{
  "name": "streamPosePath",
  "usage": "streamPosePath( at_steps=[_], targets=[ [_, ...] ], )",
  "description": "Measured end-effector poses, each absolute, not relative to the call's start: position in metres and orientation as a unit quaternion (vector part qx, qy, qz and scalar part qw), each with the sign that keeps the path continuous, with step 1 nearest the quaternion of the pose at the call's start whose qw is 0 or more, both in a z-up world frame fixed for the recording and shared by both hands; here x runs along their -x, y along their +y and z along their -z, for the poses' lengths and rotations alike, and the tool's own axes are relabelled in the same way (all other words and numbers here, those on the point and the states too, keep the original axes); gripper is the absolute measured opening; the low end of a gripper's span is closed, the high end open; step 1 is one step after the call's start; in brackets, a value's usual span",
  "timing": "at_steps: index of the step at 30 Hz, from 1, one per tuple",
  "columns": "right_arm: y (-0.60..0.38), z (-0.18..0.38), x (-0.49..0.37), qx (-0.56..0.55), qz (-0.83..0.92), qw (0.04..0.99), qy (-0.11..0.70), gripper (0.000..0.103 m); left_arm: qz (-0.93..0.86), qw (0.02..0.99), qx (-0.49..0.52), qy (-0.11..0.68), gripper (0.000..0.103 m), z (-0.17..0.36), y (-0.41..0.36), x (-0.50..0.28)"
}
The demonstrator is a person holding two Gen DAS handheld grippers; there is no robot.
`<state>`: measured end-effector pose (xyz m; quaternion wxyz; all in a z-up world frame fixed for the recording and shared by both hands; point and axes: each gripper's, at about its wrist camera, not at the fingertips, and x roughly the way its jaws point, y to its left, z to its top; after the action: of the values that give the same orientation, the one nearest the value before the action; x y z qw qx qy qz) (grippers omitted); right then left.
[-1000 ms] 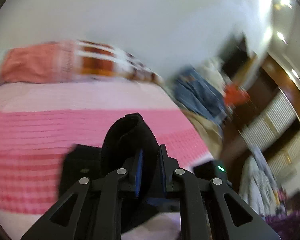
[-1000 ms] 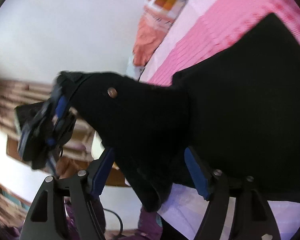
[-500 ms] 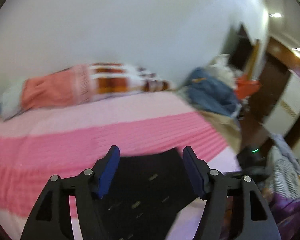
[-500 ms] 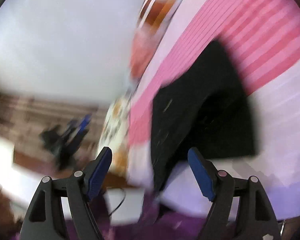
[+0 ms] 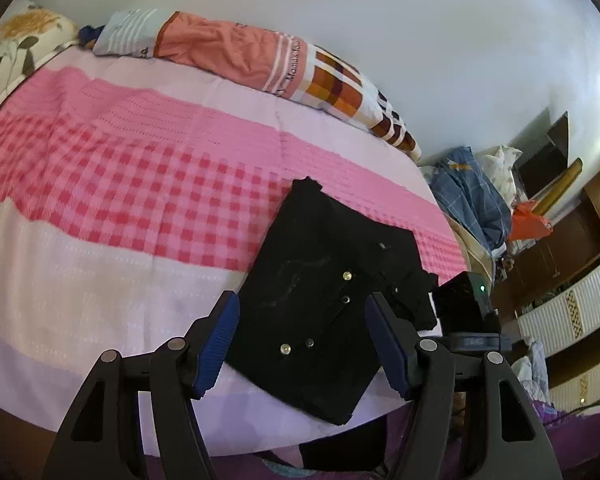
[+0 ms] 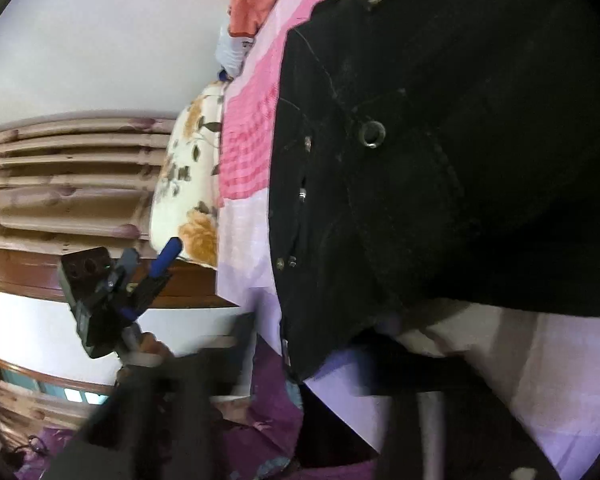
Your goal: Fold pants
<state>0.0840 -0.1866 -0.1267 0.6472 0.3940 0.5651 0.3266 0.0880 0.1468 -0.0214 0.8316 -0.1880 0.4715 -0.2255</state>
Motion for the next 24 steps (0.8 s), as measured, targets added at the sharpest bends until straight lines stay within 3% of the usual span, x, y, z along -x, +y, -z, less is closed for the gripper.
streamPosePath(
  at_steps=[7, 12, 16, 20, 24],
  targets=[
    [-0.239, 0.051, -0.077, -0.414, -0.315, 0.733, 0.439, 0.010, 0.239, 0.820, 0.193, 0.483, 0.066, 0.021, 0.133, -0.094],
    [-0.290, -0.006, -0.089, -0.340, -0.281, 0.812, 0.383, 0.008, 0.260, 0.809, 0.196, 0.490, 0.067, 0.017, 0.110, -0.104],
    [-0.331, 0.031, -0.117, -0.313, -0.226, 0.821, 0.422, 0.008, 0.278, 0.795, 0.193, 0.503, 0.069, 0.023, 0.080, -0.115],
    [-0.365, 0.087, -0.126, -0.368, -0.181, 0.789, 0.458, 0.013, 0.298, 0.772, 0.182, 0.532, 0.069, 0.035, 0.044, -0.120],
    [-0.413, 0.097, -0.105, -0.428, -0.132, 0.792, 0.414, 0.018, 0.312, 0.761, 0.154, 0.548, 0.069, 0.040, 0.018, -0.121]
  ],
)
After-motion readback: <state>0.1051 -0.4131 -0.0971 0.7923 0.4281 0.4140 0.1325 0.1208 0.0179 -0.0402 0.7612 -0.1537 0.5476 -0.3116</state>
